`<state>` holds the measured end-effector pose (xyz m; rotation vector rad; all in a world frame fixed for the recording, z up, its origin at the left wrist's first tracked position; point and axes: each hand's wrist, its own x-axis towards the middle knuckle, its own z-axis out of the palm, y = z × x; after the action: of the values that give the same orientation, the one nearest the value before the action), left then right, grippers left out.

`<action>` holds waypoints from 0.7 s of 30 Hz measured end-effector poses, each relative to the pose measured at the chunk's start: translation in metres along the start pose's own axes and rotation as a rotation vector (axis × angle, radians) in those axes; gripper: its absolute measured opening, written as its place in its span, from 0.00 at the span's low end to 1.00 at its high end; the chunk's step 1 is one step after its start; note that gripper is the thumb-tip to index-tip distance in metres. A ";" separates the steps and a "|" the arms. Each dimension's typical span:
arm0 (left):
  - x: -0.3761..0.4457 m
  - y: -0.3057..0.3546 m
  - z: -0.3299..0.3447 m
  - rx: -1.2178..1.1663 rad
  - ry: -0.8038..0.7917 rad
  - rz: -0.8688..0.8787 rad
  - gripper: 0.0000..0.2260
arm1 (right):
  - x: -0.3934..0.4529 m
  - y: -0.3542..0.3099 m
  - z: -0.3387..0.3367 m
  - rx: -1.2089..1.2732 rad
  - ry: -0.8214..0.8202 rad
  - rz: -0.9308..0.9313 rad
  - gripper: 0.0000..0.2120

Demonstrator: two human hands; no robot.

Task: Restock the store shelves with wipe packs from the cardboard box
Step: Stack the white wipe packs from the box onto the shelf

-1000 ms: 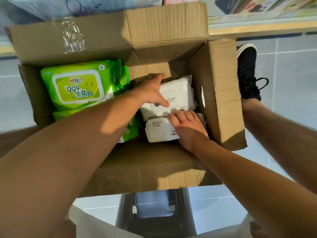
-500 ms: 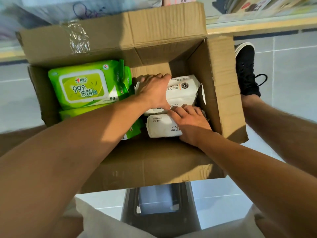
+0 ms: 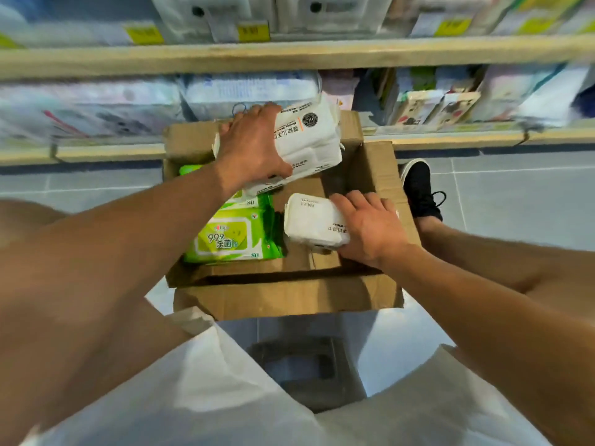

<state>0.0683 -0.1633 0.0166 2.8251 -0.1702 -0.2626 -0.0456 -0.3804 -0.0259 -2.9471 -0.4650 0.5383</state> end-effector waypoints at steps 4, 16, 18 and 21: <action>-0.023 -0.010 -0.053 0.004 0.109 -0.058 0.44 | -0.005 -0.011 -0.038 -0.025 0.100 0.015 0.45; -0.072 -0.047 -0.152 -0.039 0.370 -0.186 0.42 | 0.008 -0.030 -0.143 0.030 0.454 0.123 0.44; -0.073 -0.049 -0.162 -0.037 0.387 -0.202 0.42 | 0.016 -0.030 -0.162 0.038 0.532 0.135 0.44; -0.069 -0.052 -0.174 -0.015 0.390 -0.211 0.41 | 0.032 -0.030 -0.192 0.043 0.615 0.120 0.44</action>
<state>0.0398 -0.0550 0.1756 2.8124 0.2132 0.2433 0.0444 -0.3516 0.1475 -2.8966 -0.2002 -0.3485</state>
